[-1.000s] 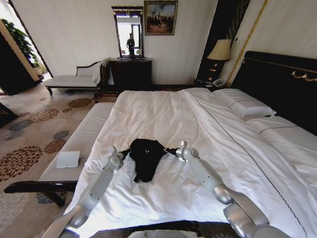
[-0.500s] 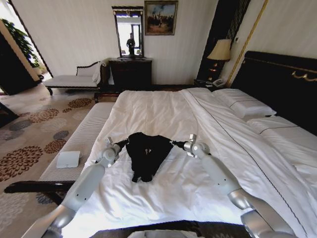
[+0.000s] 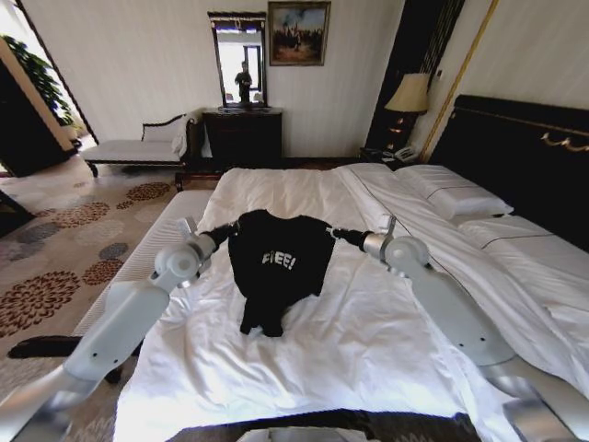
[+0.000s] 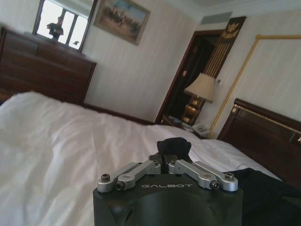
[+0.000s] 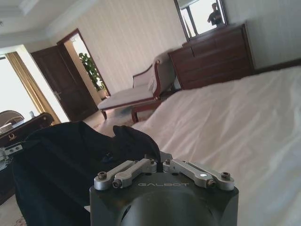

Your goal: Fold the clothes on the bed.

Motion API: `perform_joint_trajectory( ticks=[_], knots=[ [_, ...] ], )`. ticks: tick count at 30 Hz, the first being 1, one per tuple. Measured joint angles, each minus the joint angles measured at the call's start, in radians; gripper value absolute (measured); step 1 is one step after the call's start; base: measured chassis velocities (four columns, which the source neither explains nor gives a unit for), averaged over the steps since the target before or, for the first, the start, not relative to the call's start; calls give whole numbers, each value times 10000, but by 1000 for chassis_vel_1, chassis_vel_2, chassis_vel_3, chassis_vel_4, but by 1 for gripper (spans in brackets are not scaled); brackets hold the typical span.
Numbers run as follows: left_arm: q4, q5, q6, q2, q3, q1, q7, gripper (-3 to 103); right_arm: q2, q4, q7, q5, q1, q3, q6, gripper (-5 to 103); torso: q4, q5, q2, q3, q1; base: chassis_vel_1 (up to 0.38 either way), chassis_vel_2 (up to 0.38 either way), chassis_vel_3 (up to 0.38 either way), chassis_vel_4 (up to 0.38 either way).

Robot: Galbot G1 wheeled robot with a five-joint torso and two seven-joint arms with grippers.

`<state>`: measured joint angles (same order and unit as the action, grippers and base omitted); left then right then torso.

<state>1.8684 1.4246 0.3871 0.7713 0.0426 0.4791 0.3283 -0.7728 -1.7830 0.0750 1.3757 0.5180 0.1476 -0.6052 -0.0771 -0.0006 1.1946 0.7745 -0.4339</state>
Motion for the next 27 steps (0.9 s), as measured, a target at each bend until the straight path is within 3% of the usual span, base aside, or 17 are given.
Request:
perform_joint_trajectory(
  ticks=[5, 7, 14, 21, 27],
  knots=[
    [474, 302, 55, -593, 68, -529, 95, 2, 655, -679, 500, 822, -370, 358, 1, 1, 4, 0, 0, 2, -2, 0, 0, 0, 0],
    [774, 569, 82, -961, 188, -984, 254, 2, 1223, -1050, 853, 1507, -726, 588, 1, 1, 4, -1, 0, 2, 0, 0, 0, 0, 0],
    [1019, 1097, 338, -1428, 111, -2118, 499, 2, 2094, -1373, 1233, 2005, -1732, 694, 238, 1, 3, -1, 0, 1, 1, 0, 0, 0, 0],
    [1040, 2193, 443, -1673, -524, -4203, 712, 2, 3093, -1597, 1704, 3732, -3483, 597, 300, 1, 2, -1, 1, 0, 0, 0, 0, 0, 0],
    [934, 3032, 572, -1773, -1269, -6058, 840, 2, 3647, -1461, 1701, 4427, -4095, 642, 232, 1, 2, 3, 0, 0, 0, 0, 0, 0, 0]
  ],
)
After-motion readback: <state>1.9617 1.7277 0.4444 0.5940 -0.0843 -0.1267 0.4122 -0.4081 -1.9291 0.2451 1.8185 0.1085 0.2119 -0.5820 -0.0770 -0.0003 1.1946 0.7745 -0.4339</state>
